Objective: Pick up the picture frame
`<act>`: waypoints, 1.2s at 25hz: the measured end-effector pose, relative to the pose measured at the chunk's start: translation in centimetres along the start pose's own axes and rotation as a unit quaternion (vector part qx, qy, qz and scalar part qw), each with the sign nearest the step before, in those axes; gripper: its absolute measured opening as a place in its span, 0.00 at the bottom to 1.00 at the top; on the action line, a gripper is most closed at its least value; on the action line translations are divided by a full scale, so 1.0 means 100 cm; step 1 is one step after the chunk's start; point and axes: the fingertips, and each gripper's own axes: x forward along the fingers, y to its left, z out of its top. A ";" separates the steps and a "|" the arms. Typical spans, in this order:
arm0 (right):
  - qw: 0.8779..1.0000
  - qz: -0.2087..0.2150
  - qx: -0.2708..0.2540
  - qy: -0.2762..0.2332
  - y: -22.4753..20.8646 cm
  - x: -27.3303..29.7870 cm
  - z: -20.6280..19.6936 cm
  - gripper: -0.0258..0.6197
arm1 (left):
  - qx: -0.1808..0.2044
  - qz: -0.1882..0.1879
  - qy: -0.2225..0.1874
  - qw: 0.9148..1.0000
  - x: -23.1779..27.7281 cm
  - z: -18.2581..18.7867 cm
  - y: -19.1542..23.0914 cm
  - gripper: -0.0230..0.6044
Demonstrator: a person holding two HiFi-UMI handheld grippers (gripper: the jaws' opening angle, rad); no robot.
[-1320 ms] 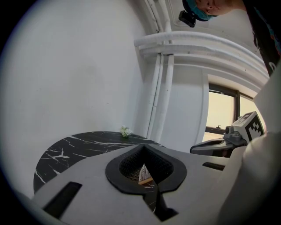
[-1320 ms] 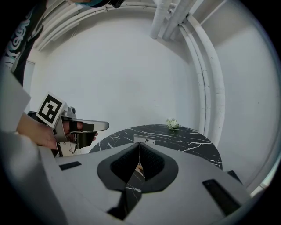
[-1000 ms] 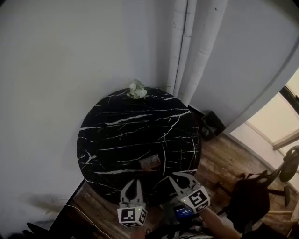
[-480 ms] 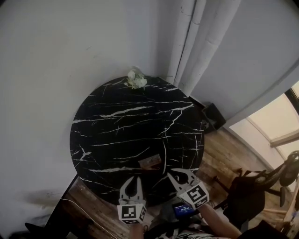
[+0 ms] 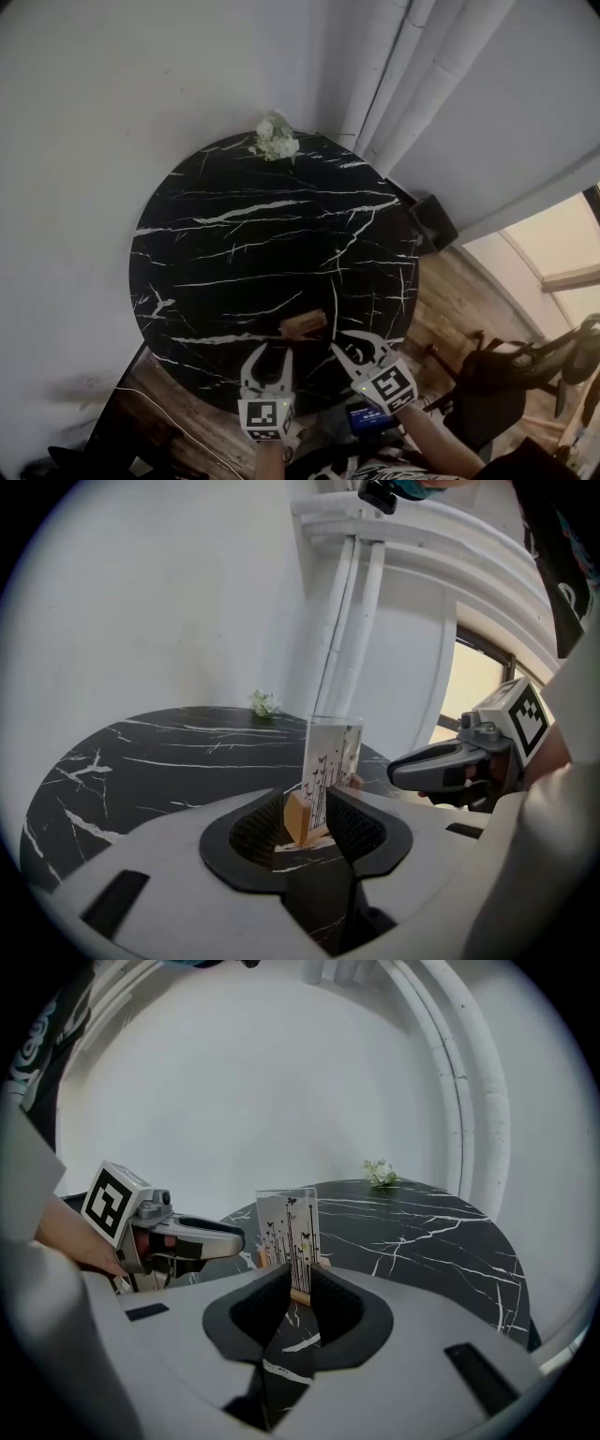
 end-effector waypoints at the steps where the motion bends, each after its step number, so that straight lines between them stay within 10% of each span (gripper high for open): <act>1: 1.000 0.002 0.002 0.004 -0.001 0.003 -0.002 0.08 | 0.000 -0.002 0.004 1.000 0.003 -0.003 0.000 0.26; 30: 0.998 0.038 0.011 0.056 -0.021 0.059 -0.021 0.33 | 0.036 -0.059 0.056 0.996 0.054 -0.031 -0.011 0.51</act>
